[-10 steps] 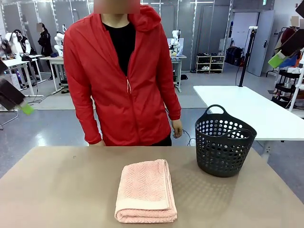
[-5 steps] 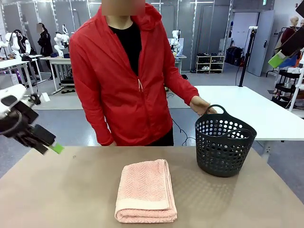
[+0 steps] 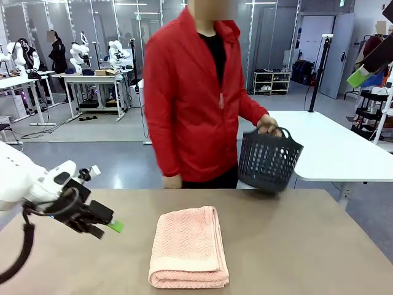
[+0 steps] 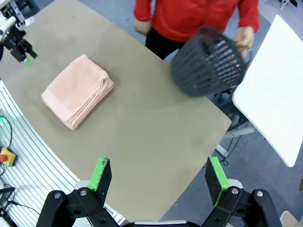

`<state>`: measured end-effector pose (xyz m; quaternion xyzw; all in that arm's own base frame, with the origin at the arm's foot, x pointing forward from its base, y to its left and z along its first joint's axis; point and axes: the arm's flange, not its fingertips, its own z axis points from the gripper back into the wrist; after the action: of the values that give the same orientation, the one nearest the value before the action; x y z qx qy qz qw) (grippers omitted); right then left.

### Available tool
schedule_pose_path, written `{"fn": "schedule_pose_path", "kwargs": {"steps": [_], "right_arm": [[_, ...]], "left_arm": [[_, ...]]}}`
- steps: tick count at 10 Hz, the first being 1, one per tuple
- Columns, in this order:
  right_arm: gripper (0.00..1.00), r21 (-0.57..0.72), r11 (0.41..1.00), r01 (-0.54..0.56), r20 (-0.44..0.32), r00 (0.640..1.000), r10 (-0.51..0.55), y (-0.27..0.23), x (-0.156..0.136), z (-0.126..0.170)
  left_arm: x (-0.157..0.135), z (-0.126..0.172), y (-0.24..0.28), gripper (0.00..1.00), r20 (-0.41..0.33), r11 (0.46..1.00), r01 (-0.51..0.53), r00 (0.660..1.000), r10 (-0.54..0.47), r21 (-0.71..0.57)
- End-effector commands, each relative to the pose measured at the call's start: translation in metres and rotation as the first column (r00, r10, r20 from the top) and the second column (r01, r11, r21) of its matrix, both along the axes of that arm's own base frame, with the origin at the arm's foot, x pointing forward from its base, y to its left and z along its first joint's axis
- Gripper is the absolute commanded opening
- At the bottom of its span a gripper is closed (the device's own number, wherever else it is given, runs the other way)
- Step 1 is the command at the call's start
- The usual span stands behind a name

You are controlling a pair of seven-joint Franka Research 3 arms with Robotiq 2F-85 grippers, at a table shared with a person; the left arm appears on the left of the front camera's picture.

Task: Fold the towel.
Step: Pick up the 100 cm Hotel Towel and place it on the left side of the table.

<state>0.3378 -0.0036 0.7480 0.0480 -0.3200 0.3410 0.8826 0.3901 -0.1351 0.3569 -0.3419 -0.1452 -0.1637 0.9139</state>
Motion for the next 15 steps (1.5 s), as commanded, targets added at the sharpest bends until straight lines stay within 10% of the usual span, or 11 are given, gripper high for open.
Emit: {"fn": "schedule_pose_path", "kwargs": {"steps": [1, 13, 15], "right_arm": [[1.00, -0.004, 1.000, -0.002, -0.001, 1.000, 0.002, -0.001, 0.000, 0.001], [1.00, -0.004, 1.000, -0.002, -0.001, 1.000, 0.002, -0.001, 0.000, 0.001], [1.00, -0.004, 1.000, -0.002, -0.001, 1.000, 0.002, -0.001, 0.000, 0.001]], "left_arm": [[0.010, -0.038, -0.024, 1.00, 0.044, 0.996, -0.041, 0.998, 0.044, -0.082], [0.030, -0.100, -0.095, 1.00, -0.089, 0.943, -0.085, 0.994, 0.059, -0.320], [0.032, -0.103, -0.105, 0.65, -0.103, 0.948, -0.076, 0.994, 0.046, -0.310]]}}
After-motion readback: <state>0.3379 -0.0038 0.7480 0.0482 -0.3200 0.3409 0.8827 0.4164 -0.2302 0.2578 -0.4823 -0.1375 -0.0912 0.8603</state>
